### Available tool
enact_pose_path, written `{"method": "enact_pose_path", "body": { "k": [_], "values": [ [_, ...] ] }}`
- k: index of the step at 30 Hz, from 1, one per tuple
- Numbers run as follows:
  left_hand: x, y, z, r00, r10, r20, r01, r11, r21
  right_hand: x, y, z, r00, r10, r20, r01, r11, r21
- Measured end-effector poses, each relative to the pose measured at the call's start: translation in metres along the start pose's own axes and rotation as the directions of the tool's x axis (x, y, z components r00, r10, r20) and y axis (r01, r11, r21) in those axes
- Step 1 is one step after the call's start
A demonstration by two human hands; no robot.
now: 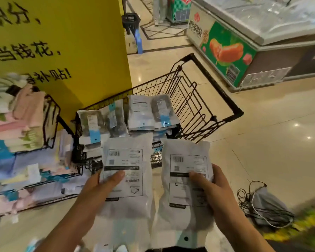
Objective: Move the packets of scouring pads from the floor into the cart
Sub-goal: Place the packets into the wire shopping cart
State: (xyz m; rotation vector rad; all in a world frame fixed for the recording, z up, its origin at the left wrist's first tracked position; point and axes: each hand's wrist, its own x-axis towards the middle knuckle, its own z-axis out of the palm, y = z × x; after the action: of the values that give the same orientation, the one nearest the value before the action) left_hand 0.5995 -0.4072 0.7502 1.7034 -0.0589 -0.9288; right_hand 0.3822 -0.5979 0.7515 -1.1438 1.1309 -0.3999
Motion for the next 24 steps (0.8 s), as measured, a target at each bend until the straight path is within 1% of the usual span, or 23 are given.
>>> {"method": "enact_pose_path", "body": {
  "k": [6, 10, 12, 17, 21, 24],
  "values": [
    [0.085, 0.04, 0.035, 0.998, -0.029, -0.061, 0.029, 1.0, 0.004, 0.116, -0.042, 0.014, 0.997, 0.037, 0.064, -0.038, 0.999, 0.02],
    [0.14, 0.069, 0.055, 0.987, -0.063, -0.147, 0.067, 0.997, 0.024, 0.191, -0.067, 0.032, 0.99, 0.095, 0.103, -0.1, 0.994, 0.048],
    [0.161, 0.076, 0.067, 0.979, -0.091, -0.182, 0.089, 0.996, -0.017, 0.223, -0.081, 0.036, 0.984, 0.102, 0.144, -0.105, 0.994, 0.017],
    [0.207, 0.094, 0.106, 0.959, -0.114, -0.259, 0.096, 0.992, -0.081, 0.295, -0.112, 0.037, 0.957, 0.118, 0.266, -0.083, 0.987, -0.14],
    [0.259, 0.109, 0.114, 0.947, -0.153, -0.282, 0.139, 0.988, -0.071, 0.355, -0.126, 0.05, 0.956, 0.133, 0.262, -0.086, 0.979, -0.184],
    [0.302, 0.125, 0.116, 0.957, -0.163, -0.24, 0.153, 0.986, -0.061, 0.399, -0.131, 0.062, 0.968, 0.128, 0.217, -0.086, 0.977, -0.193]
  ]
}}
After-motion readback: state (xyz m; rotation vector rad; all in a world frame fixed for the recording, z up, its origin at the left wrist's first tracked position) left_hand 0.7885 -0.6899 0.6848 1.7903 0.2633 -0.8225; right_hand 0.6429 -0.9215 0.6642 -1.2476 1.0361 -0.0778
